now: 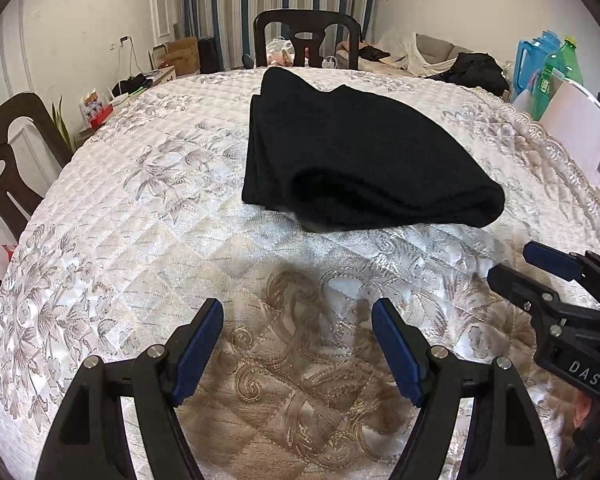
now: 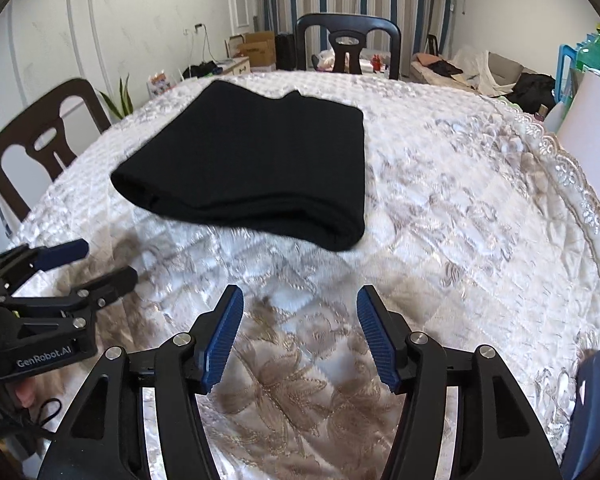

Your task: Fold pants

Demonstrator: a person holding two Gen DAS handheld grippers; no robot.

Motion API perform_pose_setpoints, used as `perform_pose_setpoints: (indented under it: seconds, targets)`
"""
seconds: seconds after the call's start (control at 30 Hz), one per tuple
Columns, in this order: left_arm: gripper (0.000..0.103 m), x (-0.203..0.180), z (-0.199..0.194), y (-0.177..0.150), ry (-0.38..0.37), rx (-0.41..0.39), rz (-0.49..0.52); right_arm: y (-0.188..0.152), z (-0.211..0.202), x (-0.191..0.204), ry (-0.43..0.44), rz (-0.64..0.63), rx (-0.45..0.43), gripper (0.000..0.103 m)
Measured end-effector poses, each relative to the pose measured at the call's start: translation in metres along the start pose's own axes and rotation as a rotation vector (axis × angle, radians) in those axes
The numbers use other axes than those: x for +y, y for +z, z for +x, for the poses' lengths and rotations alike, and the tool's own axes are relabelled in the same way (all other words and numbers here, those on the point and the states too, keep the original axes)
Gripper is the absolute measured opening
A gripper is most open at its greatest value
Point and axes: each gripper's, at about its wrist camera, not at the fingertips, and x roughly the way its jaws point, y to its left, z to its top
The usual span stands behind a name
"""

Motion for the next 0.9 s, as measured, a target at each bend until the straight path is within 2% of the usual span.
perform_pose_setpoints:
  seconds: [0.17,0.43,0.9]
  targets:
    - [0.079,-0.004,0.008,0.001,0.019,0.009,0.020,-0.002,0.009,-0.002,-0.016,0.012,0.026,0.060]
    - [0.088,-0.006,0.015,0.004,0.032,0.020,0.022,0.000,0.016,-0.003,-0.028,0.017,0.042,0.063]
    - [0.089,-0.005,0.015,0.004,0.022,0.021,0.014,0.000,0.018,-0.003,-0.041,0.020,0.047,0.069]
